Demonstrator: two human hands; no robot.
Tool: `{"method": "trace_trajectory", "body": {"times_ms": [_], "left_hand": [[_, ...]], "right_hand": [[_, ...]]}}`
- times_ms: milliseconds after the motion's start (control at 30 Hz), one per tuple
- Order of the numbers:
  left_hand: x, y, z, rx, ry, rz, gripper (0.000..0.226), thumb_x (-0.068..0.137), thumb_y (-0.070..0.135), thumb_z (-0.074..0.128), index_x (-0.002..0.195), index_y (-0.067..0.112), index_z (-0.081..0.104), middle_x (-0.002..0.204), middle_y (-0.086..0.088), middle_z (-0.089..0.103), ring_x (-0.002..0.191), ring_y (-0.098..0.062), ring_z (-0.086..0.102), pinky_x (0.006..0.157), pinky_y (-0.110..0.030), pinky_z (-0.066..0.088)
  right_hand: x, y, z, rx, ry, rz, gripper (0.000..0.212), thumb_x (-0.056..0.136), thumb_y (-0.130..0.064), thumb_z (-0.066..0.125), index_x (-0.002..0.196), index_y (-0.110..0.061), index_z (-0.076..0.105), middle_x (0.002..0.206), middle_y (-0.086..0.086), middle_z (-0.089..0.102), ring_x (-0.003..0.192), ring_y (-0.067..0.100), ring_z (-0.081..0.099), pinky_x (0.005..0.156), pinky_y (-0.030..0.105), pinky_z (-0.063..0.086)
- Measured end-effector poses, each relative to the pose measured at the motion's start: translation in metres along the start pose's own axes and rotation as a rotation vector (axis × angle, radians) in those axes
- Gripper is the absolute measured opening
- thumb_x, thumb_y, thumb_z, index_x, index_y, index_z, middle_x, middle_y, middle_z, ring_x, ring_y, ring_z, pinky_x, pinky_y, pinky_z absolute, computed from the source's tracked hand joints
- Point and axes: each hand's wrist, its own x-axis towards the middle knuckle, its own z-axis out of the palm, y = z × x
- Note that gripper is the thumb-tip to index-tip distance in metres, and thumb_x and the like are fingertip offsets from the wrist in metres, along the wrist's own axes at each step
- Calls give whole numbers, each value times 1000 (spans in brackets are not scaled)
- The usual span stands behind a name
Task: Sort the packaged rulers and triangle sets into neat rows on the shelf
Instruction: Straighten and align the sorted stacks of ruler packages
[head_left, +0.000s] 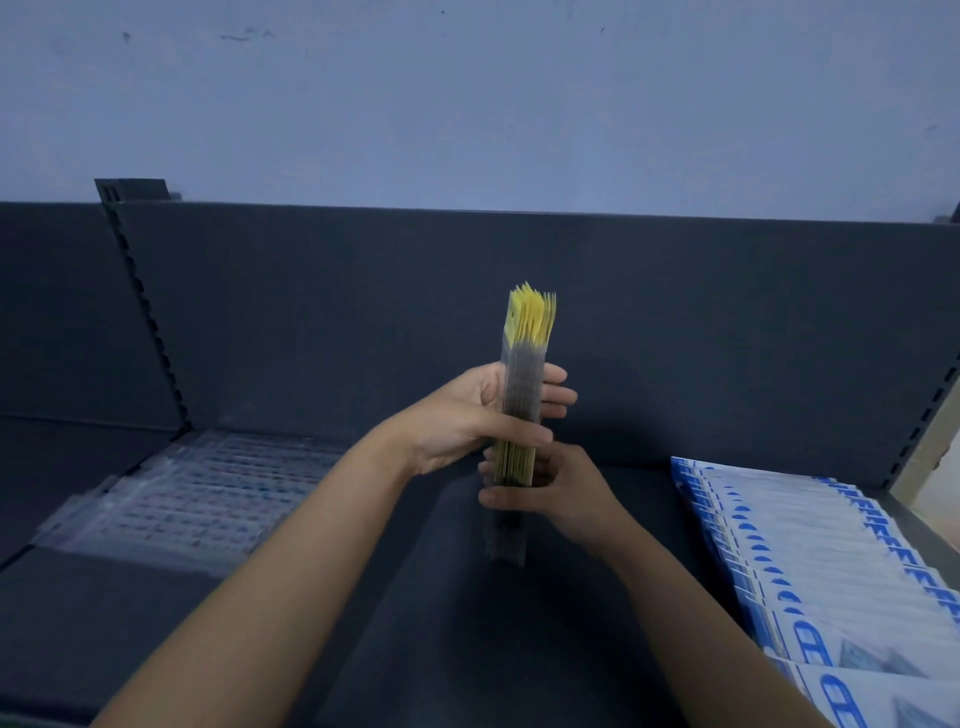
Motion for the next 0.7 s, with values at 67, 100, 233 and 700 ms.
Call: {"method": "trace_trajectory", "body": {"times_ms": [67, 100, 233, 700], "left_hand": [[-2, -3, 6, -34, 73, 28, 56, 79, -6, 70, 130, 8, 52, 124, -9, 65, 118, -19, 61, 94, -27, 51], [-1, -4, 8, -45, 94, 48, 53, 79, -6, 70, 128, 6, 54, 122, -10, 67, 116, -20, 62, 93, -27, 52], [-1, -5, 11, -74, 100, 118, 44, 79, -2, 69, 121, 6, 58, 111, -8, 70, 111, -25, 64, 90, -29, 53], [4, -10, -3, -84, 109, 51, 35, 78, 3, 73, 111, 8, 62, 114, -13, 70, 107, -29, 67, 92, -34, 54]], "right_hand": [[0, -3, 1, -35, -2, -9, 30, 64, -9, 85, 89, -19, 73, 92, 0, 75, 88, 11, 70, 72, 17, 53], [1, -5, 2, -54, -12, -13, 27, 64, -12, 86, 85, -24, 74, 90, -1, 75, 87, 10, 70, 72, 17, 53], [5, -11, 2, -106, -27, -6, 33, 59, -30, 87, 88, -24, 73, 96, 9, 71, 92, 21, 67, 81, 31, 55], [5, 7, 6, -128, -78, 111, 38, 56, -27, 89, 89, -18, 73, 95, 1, 74, 93, 14, 70, 84, 31, 57]]}}
